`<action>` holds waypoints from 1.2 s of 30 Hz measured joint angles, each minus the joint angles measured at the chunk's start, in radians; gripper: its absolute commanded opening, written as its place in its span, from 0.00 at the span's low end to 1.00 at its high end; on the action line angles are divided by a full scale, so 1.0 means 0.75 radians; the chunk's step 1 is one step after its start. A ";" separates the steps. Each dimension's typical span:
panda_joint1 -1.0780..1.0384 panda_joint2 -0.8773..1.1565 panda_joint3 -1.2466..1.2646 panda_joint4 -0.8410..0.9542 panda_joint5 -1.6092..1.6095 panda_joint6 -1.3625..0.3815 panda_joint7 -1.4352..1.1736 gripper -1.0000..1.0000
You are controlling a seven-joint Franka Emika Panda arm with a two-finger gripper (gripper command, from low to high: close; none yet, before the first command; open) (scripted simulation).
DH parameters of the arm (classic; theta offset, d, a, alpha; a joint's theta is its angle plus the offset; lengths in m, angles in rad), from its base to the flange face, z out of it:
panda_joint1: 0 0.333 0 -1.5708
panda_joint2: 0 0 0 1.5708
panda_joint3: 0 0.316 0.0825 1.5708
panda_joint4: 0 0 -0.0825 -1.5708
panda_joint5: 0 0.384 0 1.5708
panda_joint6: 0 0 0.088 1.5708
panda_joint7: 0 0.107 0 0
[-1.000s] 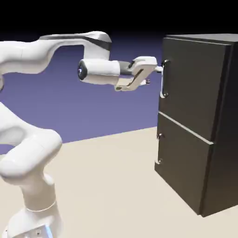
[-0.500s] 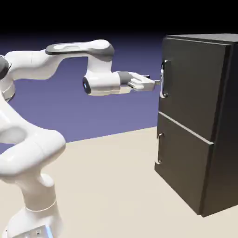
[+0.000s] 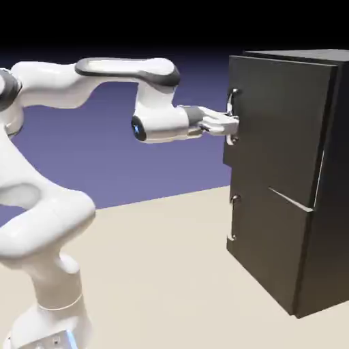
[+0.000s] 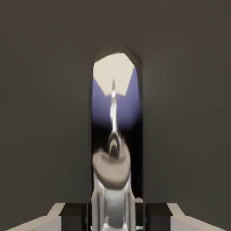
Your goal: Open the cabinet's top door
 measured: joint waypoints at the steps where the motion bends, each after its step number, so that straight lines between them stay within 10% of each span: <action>1: 0.039 0.029 -0.033 -0.001 0.022 0.007 -0.058 0.00; 17: 0.645 -0.130 -0.744 -0.446 -0.730 -0.352 0.208 0.00; 36: 0.643 -0.231 -1.575 -0.572 -1.822 -1.154 0.453 0.00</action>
